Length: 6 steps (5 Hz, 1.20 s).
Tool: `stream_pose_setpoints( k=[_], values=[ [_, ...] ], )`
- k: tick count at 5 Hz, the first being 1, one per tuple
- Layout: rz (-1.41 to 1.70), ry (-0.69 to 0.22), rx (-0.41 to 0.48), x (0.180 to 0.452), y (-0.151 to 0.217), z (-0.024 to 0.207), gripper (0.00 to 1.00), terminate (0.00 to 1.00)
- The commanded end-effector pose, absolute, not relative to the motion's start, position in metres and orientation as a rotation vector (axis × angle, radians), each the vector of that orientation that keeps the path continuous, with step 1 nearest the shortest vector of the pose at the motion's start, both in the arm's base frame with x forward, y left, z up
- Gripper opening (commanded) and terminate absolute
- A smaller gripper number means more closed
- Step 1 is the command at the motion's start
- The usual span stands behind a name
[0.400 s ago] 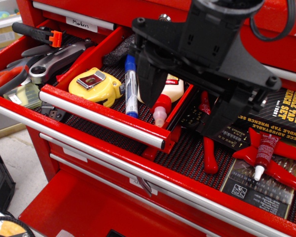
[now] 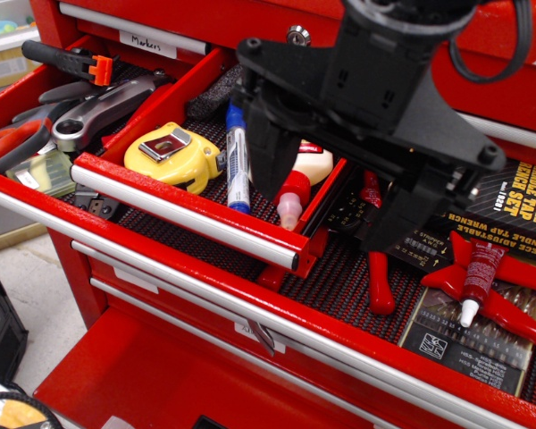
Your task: Pick up glue and put into drawer
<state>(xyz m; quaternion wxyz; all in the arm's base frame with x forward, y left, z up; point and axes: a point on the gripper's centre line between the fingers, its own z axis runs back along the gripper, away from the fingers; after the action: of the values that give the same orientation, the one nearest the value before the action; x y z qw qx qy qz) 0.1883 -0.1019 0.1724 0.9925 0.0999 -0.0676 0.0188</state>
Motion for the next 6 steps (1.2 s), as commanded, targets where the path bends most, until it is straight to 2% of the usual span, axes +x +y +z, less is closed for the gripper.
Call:
stream_pose_setpoints(
  k=[1, 2, 5, 6],
  values=[
    [-0.038, -0.188, 0.181, 0.235, -0.169, 0.164, 1.00, 0.00],
    [-0.062, -0.219, 0.130, 0.258, -0.183, 0.145, 1.00, 0.00],
    [-0.088, -0.234, 0.003, 0.270, -0.153, 0.090, 1.00, 0.00],
    [-0.099, -0.243, -0.018, 0.277, -0.158, 0.078, 1.00, 0.00]
  ],
)
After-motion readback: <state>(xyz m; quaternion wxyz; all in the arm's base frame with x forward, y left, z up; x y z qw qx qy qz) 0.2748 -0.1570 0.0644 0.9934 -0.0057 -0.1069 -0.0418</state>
